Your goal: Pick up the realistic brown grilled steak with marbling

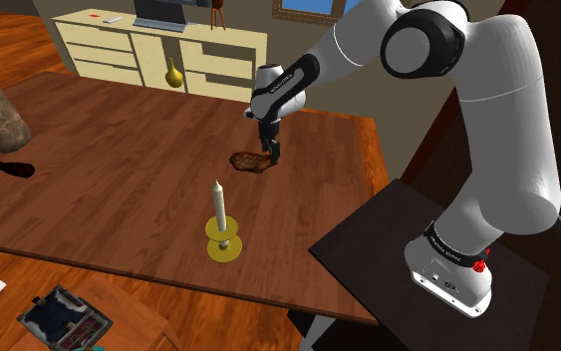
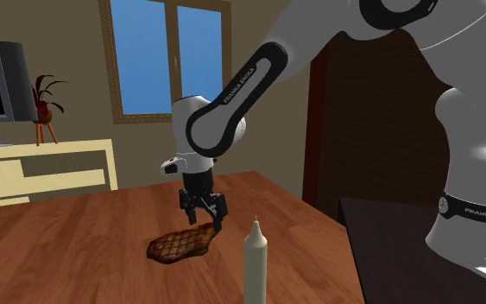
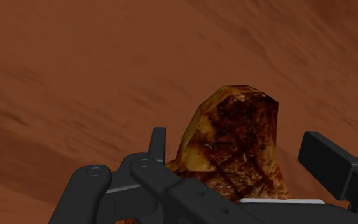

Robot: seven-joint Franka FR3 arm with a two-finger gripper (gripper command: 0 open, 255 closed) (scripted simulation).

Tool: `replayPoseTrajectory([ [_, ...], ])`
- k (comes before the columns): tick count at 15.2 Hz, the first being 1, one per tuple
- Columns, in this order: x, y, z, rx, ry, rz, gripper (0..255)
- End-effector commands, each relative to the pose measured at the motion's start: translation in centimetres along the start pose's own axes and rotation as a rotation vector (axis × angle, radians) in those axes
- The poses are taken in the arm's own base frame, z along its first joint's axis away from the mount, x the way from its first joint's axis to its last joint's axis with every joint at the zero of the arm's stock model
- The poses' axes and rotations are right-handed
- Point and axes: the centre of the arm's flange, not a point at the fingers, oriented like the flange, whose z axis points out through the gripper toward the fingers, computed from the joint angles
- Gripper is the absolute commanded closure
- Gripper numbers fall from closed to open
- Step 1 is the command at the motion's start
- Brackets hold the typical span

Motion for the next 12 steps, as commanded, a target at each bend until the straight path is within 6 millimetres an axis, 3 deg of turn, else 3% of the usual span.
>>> replayPoseTrajectory([
  [1, 0.0, 0.0, 0.2, 0.000, 0.000, 0.000, 255],
  [10, 0.0, 0.0, 0.2, 0.000, 0.000, 0.000, 255],
  [12, -0.1, -0.1, -0.8, 0.000, 0.000, 0.000, 255],
])
